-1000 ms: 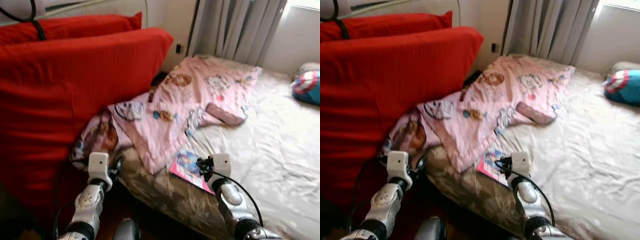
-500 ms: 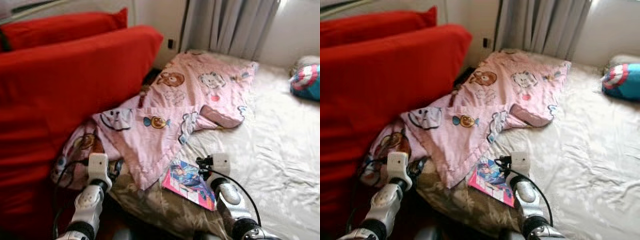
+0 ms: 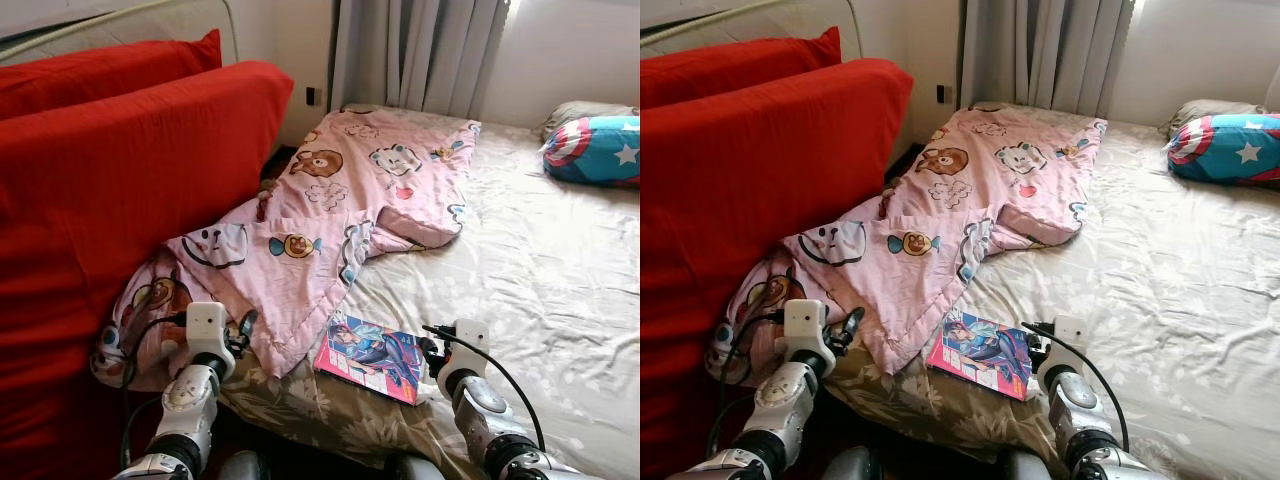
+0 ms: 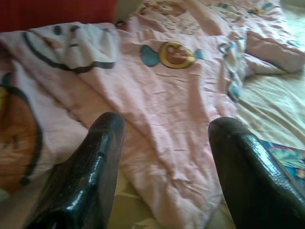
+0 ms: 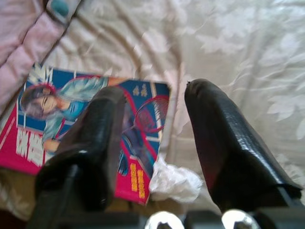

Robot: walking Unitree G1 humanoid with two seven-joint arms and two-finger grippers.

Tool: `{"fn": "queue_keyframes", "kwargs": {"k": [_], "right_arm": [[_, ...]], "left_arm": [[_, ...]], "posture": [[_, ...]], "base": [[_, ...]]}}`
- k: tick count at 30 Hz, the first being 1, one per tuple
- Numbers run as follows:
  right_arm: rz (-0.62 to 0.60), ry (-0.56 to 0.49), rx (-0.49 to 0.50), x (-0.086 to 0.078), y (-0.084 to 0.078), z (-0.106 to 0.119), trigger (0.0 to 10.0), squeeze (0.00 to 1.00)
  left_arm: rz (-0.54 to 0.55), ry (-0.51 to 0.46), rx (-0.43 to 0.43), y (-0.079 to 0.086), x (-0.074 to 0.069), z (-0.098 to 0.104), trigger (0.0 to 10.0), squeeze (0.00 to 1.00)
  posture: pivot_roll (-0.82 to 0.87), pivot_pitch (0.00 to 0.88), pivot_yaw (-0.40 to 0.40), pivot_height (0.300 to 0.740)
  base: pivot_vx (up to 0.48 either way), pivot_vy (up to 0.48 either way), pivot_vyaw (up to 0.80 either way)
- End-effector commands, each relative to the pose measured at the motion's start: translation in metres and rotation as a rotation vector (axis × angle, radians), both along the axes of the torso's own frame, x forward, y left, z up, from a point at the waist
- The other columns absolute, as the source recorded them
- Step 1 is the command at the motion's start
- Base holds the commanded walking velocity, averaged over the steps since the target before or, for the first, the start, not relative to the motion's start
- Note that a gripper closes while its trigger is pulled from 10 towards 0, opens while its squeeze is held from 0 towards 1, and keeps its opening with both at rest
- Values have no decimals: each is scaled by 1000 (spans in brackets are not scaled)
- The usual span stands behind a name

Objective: Clean up the room

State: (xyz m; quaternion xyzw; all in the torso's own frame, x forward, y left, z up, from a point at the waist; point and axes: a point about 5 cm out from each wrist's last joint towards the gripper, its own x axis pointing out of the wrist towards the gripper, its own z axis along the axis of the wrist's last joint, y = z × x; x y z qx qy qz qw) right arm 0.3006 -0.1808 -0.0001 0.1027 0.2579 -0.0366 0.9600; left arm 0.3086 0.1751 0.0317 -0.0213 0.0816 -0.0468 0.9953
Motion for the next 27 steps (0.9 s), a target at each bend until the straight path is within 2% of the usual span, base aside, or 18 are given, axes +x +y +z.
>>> {"fn": "queue_keyframes", "kwargs": {"k": [1, 5, 9, 14, 15, 16, 17, 21, 27], "right_arm": [[-23, 6, 16, 2, -3, 2, 10000, 1000], [-24, 42, 13, -4, -2, -5, 10000, 1000], [-45, 85, 28, -19, -3, -19, 10000, 1000], [-51, 81, 30, -21, -1, -20, 10000, 1000], [-55, 73, 34, -20, 0, -20, 10000, 365], [-57, 69, 37, -20, 1, -19, 10000, 157], [-59, 64, 40, -21, 2, -20, 10000, 0], [-61, 48, 50, -21, 5, -20, 10000, 0], [-71, 42, 60, -21, 6, -19, 10000, 0]], "left_arm": [[-22, -11, 12, -3, 1, 2, 10000, 0], [-19, -5, 14, -2, -2, -1, 10000, 0], [-12, -11, -7, -1, -10, -5, 10000, 0], [-19, -30, 0, -3, -11, -3, 10000, 0], [-19, -36, 0, -4, -11, -3, 10000, 0], [-20, -38, -1, -5, -11, -2, 10000, 0], [-21, -44, -1, -5, -13, -2, 10000, 0], [-43, -67, 5, -13, -13, 2, 10000, 0], [-58, -72, 11, -12, -21, 2, 10000, 0]], "posture": [[19, 11, -46, 622], [25, 25, -47, 622], [43, 66, -51, 622], [38, 99, -51, 622], [35, 112, -51, 622], [35, 122, -50, 622], [36, 127, -49, 622], [45, 163, -45, 622], [51, 188, -39, 622]], "base": [[0, 0, 0], [0, 0, 0], [0, 0, 0], [0, 0, 0], [0, 0, 0], [0, 0, 0], [0, 0, 0], [0, 0, 0], [0, 0, 0]]}}
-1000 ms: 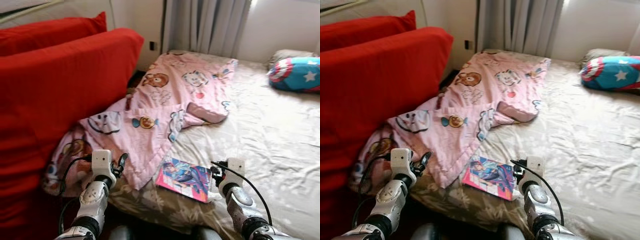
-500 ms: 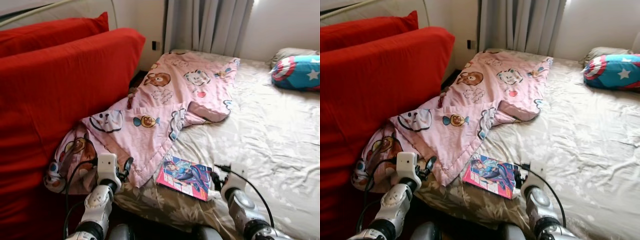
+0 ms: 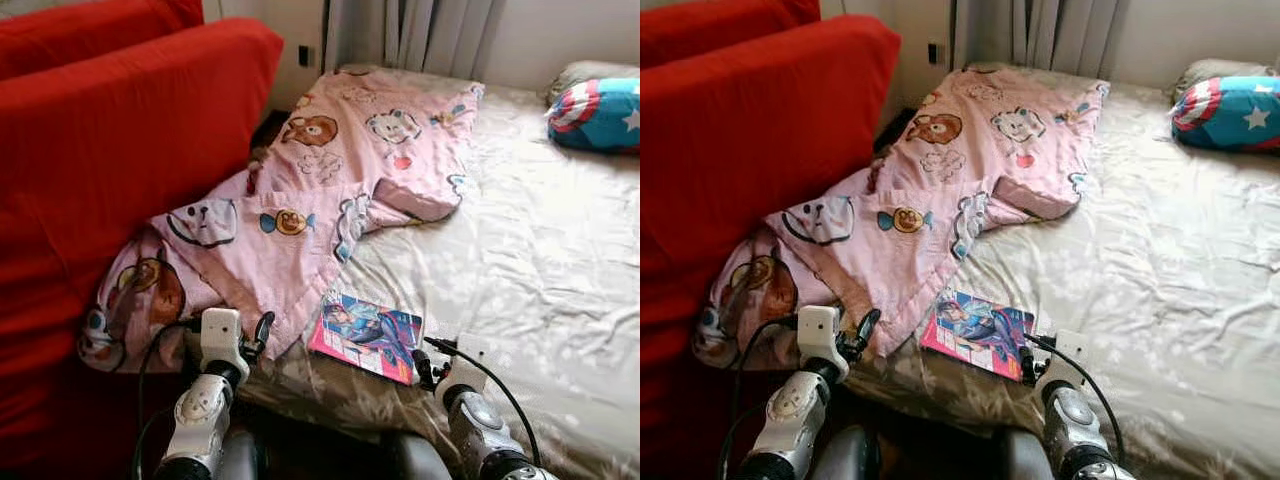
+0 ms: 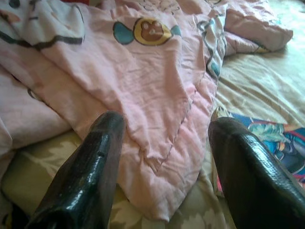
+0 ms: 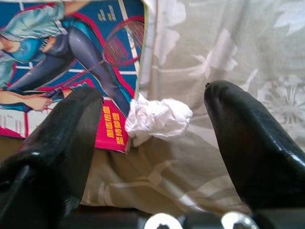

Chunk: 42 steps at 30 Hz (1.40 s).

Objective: Clean up the room

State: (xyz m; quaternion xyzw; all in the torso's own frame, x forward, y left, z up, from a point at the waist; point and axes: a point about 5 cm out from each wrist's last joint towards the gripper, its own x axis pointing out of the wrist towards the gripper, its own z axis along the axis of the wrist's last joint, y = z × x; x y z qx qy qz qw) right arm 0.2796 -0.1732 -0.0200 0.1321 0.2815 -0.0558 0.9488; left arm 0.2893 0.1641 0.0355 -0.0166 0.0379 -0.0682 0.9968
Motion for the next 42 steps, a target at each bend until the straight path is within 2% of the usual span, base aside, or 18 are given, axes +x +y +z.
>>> {"fn": "queue_keyframes", "kwargs": {"k": [1, 19, 31, 32, 33, 34, 35, 36, 37, 38, 42], "right_arm": [[-25, -12, 9, -1, -1, 0, 10000, 0], [-57, -57, 38, 3, -3, 5, 10000, 0], [9, -113, 34, 15, 7, 15, 10000, 0], [14, -109, 32, 15, 8, 15, 5765, 0], [18, -106, 30, 15, 8, 15, 5765, 0], [16, -105, 26, 16, 8, 16, 0, 0], [14, -105, 26, 16, 8, 16, 0, 0], [12, -102, 22, 16, 7, 16, 1608, 0], [11, -100, 19, 16, 7, 16, 6471, 0], [11, -99, 17, 16, 7, 16, 10000, 0], [15, -106, 13, 18, 6, 18, 10000, 0]], "left_arm": [[-16, 15, 12, 0, -5, -2, 10000, 0], [-37, 2, 47, 5, -30, 12, 10000, 0], [-68, 16, 88, 2, -44, 21, 10000, 0], [-69, 19, 90, 1, -45, 21, 10000, 0], [-70, 20, 91, 1, -45, 21, 10000, 0], [-73, 25, 94, 1, -46, 20, 10000, 0], [-74, 27, 95, 1, -46, 20, 10000, 0], [-74, 31, 95, 1, -47, 20, 10000, 0], [-74, 34, 95, 0, -47, 20, 10000, 0], [-74, 36, 95, 0, -47, 20, 10000, 0], [-86, 38, 105, -2, -49, 21, 10000, 0]], "posture": [[54, 192, -37, 622], [71, 284, -21, 622], [84, 309, -21, 622], [84, 309, -21, 622], [84, 309, -21, 622], [83, 312, -21, 622], [83, 312, -21, 622], [83, 313, -21, 622], [83, 313, -21, 622], [83, 313, -21, 622], [81, 321, -23, 622]], "base": [[0, 0, 0], [0, 0, 0], [0, 0, 0], [0, 0, 0], [0, 0, 0], [0, 0, 0], [0, 0, 0], [0, 0, 0], [0, 0, 0], [0, 0, 0], [0, 0, 0]]}}
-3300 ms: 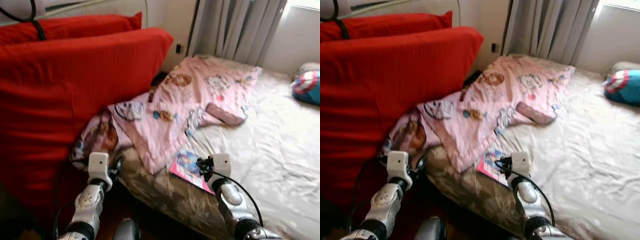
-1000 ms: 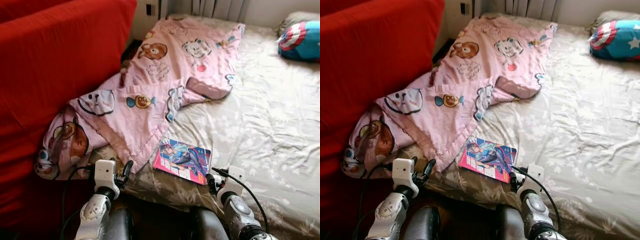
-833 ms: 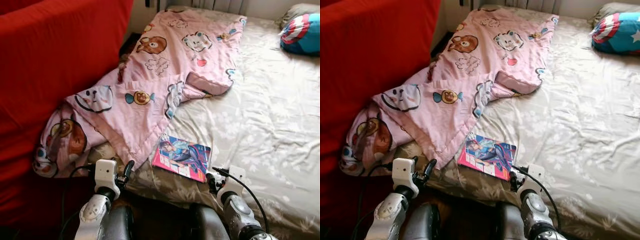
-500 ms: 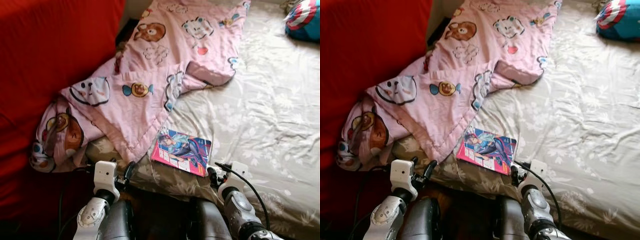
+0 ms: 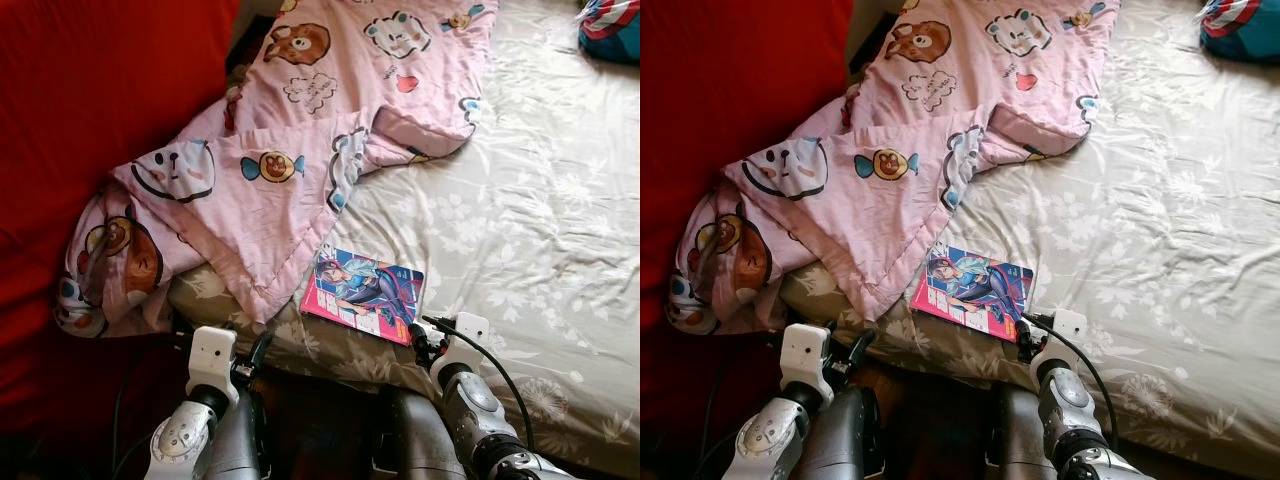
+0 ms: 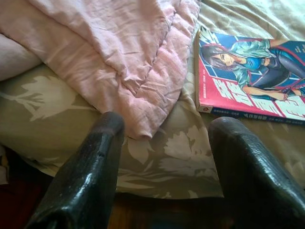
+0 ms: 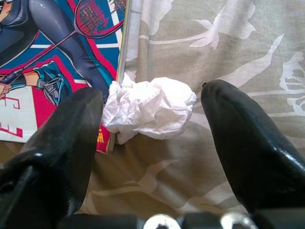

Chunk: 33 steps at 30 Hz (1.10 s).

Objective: Clean up the room

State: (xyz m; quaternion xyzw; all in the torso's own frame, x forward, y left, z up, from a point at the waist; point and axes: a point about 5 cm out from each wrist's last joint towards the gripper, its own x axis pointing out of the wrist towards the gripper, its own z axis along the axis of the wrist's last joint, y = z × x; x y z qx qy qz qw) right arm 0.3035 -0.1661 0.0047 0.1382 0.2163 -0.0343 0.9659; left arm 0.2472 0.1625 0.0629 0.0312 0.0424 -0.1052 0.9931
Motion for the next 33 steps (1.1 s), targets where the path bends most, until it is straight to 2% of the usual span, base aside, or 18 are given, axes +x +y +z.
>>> {"fn": "queue_keyframes", "kwargs": {"k": [1, 6, 9, 10, 11, 33], "right_arm": [[-6, 34, 1, -5, -2, -6, 10000, 0], [-3, 26, 4, -2, -1, -3, 10000, 0], [31, 25, 33, 0, 5, -1, 10000, 0], [38, 27, 32, 0, 6, -2, 2549, 0], [47, 30, 34, 0, 7, -2, 0, 0], [59, 51, 28, -2, 5, -5, 0, 0]], "left_arm": [[-8, 35, 14, -1, -7, -6, 10000, 0], [-13, 35, 19, -3, -9, -5, 10000, 0], [-17, 37, 29, -4, -11, -6, 10000, 0], [-18, 38, 31, -4, -12, -6, 10000, 0], [-18, 39, 32, -5, -13, -6, 10000, 0], [-15, 47, 42, -5, -13, -9, 10000, 0]], "posture": [[82, 322, -25, 622], [90, 325, -30, 622], [90, 325, -33, 622], [92, 326, -33, 622], [91, 327, -33, 622], [91, 322, -34, 622]], "base": [[0, 0, 0], [0, 0, 0], [0, 0, 0], [0, 0, 0], [0, 0, 0], [0, 0, 0]]}}
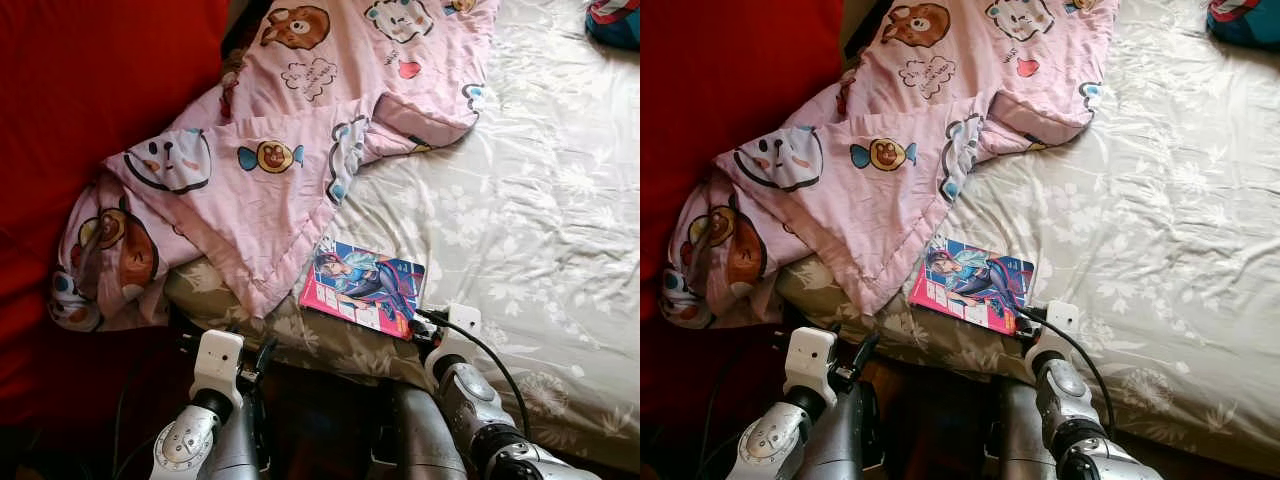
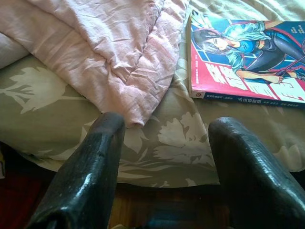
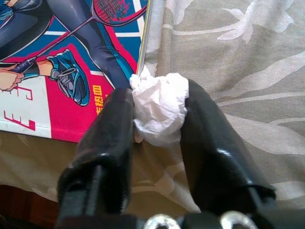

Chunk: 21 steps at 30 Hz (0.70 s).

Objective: Clean up the room

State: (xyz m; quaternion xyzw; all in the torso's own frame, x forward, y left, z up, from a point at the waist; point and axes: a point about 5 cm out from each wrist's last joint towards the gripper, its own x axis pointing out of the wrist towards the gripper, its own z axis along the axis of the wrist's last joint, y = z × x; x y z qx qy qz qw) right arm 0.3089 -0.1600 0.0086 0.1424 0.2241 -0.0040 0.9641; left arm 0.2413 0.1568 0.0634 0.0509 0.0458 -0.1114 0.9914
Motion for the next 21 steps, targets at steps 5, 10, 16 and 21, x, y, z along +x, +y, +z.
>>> {"fn": "queue_keyframes", "kwargs": {"k": [5, 10, 16, 21], "right_arm": [[0, 44, 2, -7, -1, -8, 0, 0], [-1, 46, -1, -8, -2, -9, 0, 0], [-4, 48, -5, -8, -4, -9, 0, 0], [-8, 39, -16, -6, -7, -7, 0, 0]], "left_arm": [[7, 44, 5, 2, -6, -11, 10000, 0], [16, 47, 7, 3, -6, -12, 10000, 0], [27, 59, 10, 4, -4, -17, 10000, 0], [36, 74, 14, 6, 0, -22, 10000, 0]], "posture": [[95, 314, -37, 622], [95, 302, -39, 622], [93, 282, -42, 622], [95, 253, -46, 622]], "base": [[0, 0, 0], [0, 0, 0], [0, 0, 0], [0, 0, 0]]}}
